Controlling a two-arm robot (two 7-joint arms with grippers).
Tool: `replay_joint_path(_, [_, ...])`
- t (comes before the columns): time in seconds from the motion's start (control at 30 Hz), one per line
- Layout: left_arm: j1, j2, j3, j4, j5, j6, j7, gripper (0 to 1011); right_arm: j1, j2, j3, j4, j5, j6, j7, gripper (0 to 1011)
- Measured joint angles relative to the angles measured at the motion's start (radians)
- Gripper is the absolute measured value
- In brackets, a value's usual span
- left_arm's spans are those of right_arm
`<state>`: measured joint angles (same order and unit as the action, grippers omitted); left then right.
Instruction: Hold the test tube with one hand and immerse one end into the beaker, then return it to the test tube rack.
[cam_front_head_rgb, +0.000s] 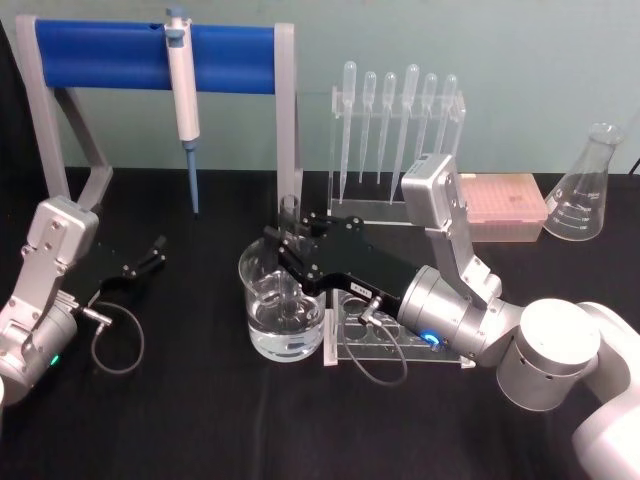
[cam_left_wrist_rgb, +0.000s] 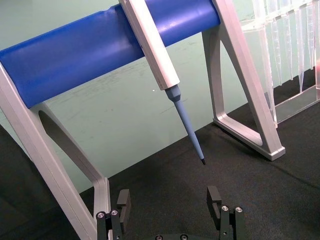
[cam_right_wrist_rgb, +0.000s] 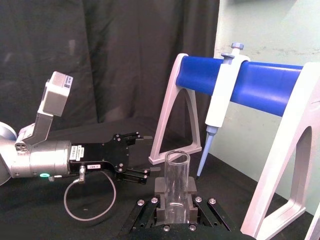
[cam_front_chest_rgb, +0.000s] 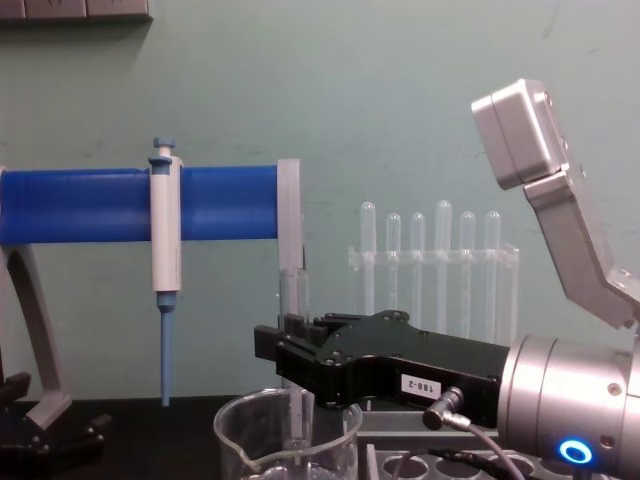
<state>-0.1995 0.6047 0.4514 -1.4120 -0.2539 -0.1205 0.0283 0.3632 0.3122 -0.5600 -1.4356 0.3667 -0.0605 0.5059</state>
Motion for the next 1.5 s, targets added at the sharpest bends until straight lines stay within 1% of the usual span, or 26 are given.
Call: replay_joint_path(1.5, [0.0,0.0,0.0,0.0,0.0,0.0,0.0,1000,0.0,0.0,0.0,0.0,0.0,0.0,0.0,236])
